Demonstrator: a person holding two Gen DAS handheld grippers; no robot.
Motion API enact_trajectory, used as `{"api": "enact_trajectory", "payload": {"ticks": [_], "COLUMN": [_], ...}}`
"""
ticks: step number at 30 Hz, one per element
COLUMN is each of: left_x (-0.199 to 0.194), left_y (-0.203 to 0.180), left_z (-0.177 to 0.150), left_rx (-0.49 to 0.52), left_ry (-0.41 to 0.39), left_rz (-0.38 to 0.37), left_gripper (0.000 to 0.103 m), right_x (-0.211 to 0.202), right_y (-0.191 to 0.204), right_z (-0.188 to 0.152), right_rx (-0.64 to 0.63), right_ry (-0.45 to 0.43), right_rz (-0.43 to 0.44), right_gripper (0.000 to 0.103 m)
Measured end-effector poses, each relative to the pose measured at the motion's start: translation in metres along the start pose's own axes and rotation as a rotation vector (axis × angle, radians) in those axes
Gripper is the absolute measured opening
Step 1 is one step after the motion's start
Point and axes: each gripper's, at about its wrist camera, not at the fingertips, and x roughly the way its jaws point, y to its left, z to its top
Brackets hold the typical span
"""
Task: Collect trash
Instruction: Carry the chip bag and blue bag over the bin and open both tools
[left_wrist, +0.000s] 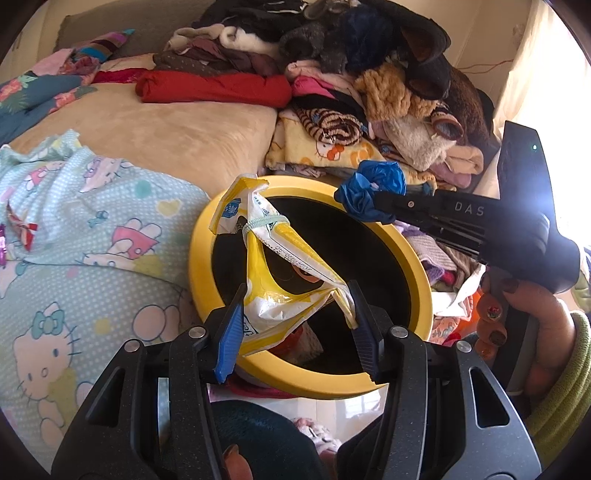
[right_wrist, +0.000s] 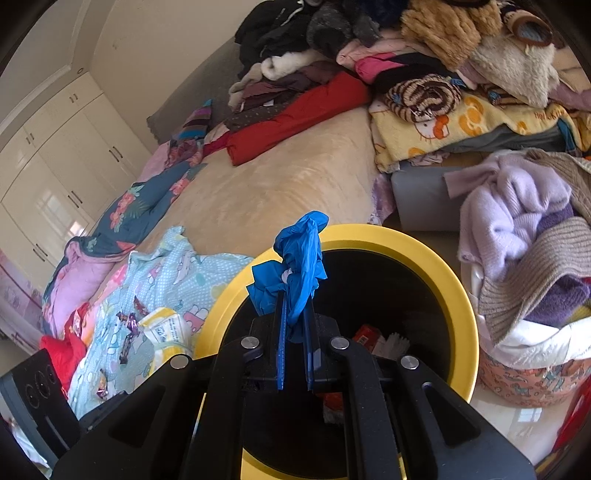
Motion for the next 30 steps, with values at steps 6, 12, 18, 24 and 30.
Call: {"api": "enact_trajectory", "payload": {"ticks": [6,12,18,24,30], "left_x": [0.014,0.023,0.016,-0.002,-0.018], "left_y": [-0.003,-0.002,0.000,0.011,0.024], "left_z": [0.001,0.001,-0.001,0.000,-0.001], "left_rx": [0.011,0.008,0.000,-0.020,-0.051], "left_ry": [0.024,0.035,-0.015,-0.072,-0.104], "left_rz": [0.001,-0.005,0.010,0.074,0.120], "left_gripper": [0.044,0.044,0.080,0.092,0.092], "right_x": [0.001,0.003,0.002,-0.002,-0.002], "right_y": [-0.009,-0.010,0.001,0.009,0.024], "right_z": [0.001,0.002,0.003,0.005,0.004], "right_rx": [0.037,0.043,0.005,-0.013,-0.066], "right_ry": [0.008,0.017,0.005,-0.030,-0.048], "right_rz": [-0.011,-0.008,0.004,0.015,0.027], "right_gripper": [0.008,0.011,0.047,0.059,0.061]}}
